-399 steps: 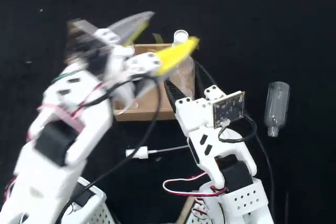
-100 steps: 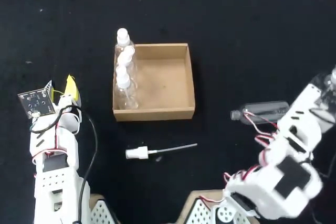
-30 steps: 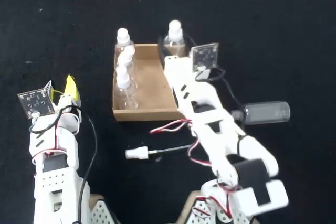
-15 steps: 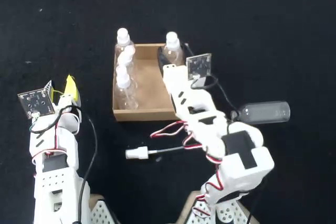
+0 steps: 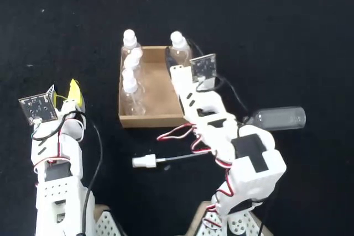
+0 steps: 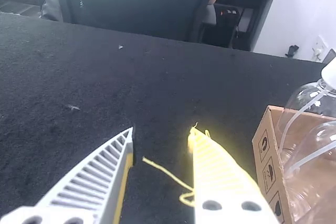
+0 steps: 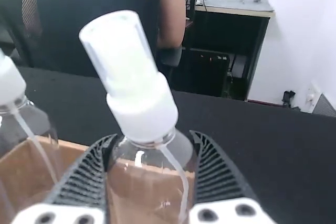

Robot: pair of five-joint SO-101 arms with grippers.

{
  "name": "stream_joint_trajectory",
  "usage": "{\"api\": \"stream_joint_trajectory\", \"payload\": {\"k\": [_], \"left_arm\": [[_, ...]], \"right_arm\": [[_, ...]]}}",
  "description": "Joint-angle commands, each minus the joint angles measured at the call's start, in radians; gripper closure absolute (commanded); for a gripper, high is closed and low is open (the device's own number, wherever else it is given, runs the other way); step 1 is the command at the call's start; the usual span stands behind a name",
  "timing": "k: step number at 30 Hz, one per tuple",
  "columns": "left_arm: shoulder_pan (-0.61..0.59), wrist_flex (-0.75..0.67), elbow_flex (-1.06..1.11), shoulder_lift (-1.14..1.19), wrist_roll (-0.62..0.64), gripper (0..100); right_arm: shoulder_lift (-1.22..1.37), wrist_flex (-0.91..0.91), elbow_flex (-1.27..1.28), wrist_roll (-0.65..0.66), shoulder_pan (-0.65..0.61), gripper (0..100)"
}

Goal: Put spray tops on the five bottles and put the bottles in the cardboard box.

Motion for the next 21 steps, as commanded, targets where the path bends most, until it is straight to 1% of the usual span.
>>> {"api": "stream_joint_trajectory", "payload": {"k": [1, 11, 15, 21], "left_arm": [[-0.002, -0.023, -0.015, -0.011, 0.003, 90], [-0.002, -0.023, -0.015, -0.011, 0.003, 90], [-0.002, -0.023, -0.015, -0.011, 0.003, 90], [-0.002, -0.023, -0.015, -0.011, 0.003, 90]], "right_arm": [[-0.004, -0.032, -0.048, 0.018, 0.006, 98.7], [-0.002, -0.023, -0.044, 0.015, 0.008, 98.7], [-0.002, -0.023, -0.025, -0.069, 0.008, 98.7], [-0.002, -0.023, -0.024, -0.074, 0.008, 98.7]]}}
